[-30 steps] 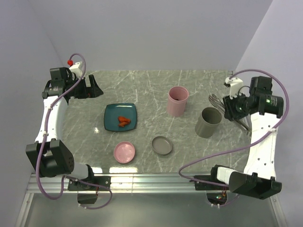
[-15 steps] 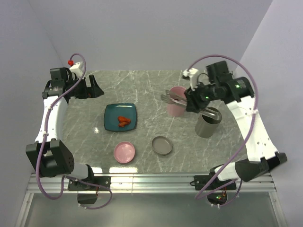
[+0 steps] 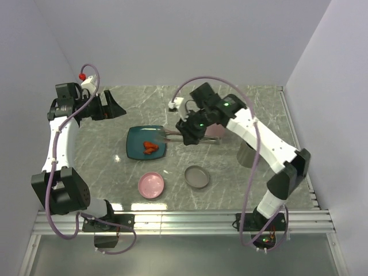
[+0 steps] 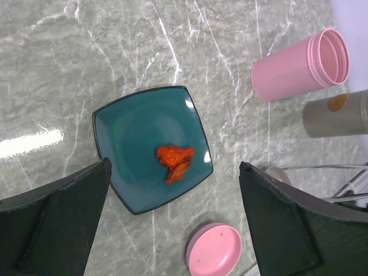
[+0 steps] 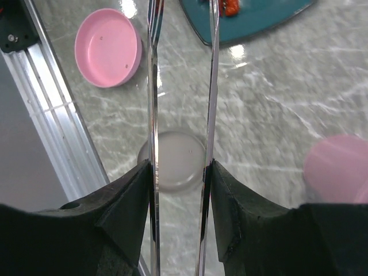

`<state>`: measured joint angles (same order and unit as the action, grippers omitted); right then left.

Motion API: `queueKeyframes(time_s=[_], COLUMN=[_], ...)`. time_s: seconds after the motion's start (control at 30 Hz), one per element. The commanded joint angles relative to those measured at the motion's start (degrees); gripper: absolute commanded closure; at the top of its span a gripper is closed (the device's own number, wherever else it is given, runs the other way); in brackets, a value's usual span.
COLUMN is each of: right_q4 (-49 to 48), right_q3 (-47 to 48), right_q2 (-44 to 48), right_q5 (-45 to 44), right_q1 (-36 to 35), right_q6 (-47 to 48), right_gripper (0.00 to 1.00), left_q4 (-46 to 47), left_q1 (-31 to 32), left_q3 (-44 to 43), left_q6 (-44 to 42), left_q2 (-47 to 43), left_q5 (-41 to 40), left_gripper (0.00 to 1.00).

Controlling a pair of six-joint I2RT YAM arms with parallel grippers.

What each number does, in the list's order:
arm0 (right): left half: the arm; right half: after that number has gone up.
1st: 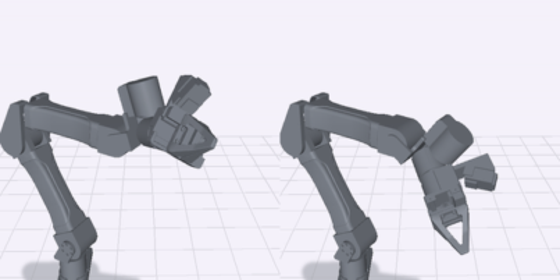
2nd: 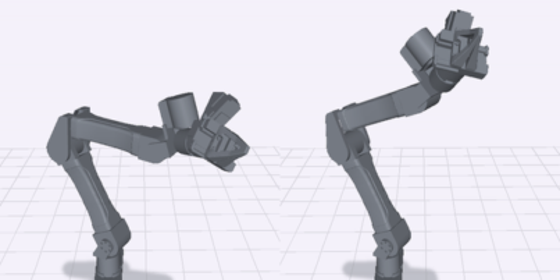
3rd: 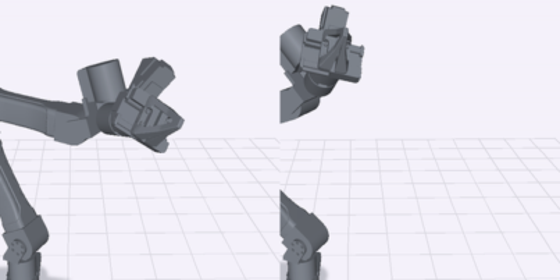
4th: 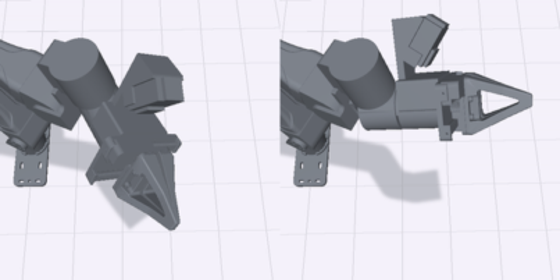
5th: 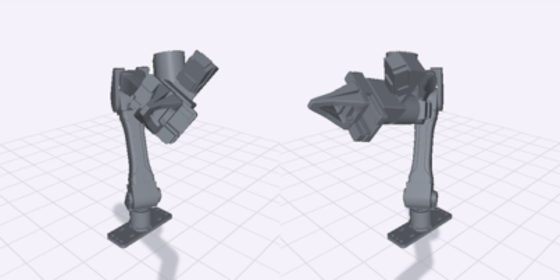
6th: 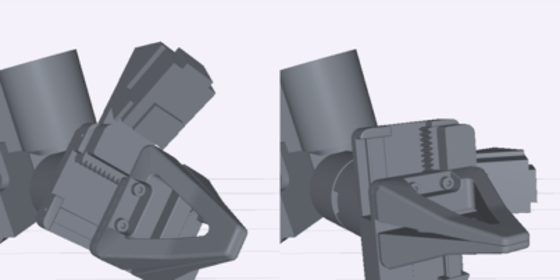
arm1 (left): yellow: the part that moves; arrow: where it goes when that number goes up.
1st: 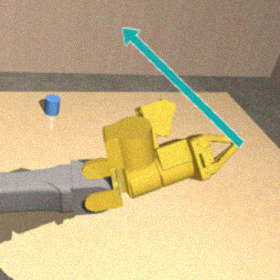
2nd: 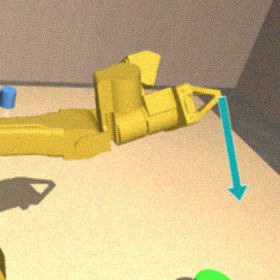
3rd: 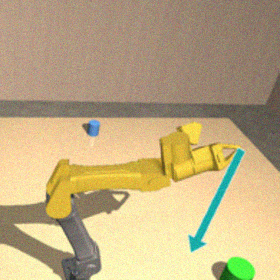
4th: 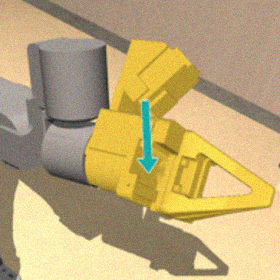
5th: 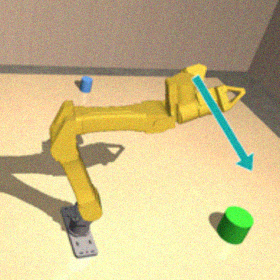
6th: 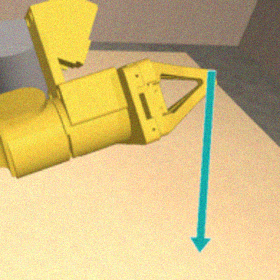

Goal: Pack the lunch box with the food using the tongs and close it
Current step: Pick up the fake food from the plate.

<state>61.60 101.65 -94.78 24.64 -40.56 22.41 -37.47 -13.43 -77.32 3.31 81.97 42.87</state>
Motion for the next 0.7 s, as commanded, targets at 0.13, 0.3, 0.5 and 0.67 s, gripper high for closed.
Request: queueKeyframes(time_s=[0.13, 0.3, 0.5, 0.67], right_q4=[-5.2, -6.5, -5.7, -5.1], right_q3=[8.4, 12.9, 17.4, 17.5], right_q2=[-12.0, -16.8, -22.1, -24.3], right_q5=[-3.0, -5.7, -6.2, -7.9], right_q1=[-3.6, -5.7, -6.8, -8.5], right_q6=[-4.0, -5.9, -7.9, -8.2], right_gripper=[0.47, 0.46, 0.46, 0.46], left_q4=[2.2, 3.3, 3.1, 3.5], left_q1=[-1.3, -1.4, -1.7, -1.9], left_q3=[0.0, 1.5, 1.5, 1.5], left_q6=[1.2, 1.4, 1.3, 1.5], left_q2=[0.3, -0.3, -0.2, -0.1], left_q5=[4.6, 5.4, 5.6, 5.7], left_gripper=[0.01, 0.01, 0.01, 0.01])
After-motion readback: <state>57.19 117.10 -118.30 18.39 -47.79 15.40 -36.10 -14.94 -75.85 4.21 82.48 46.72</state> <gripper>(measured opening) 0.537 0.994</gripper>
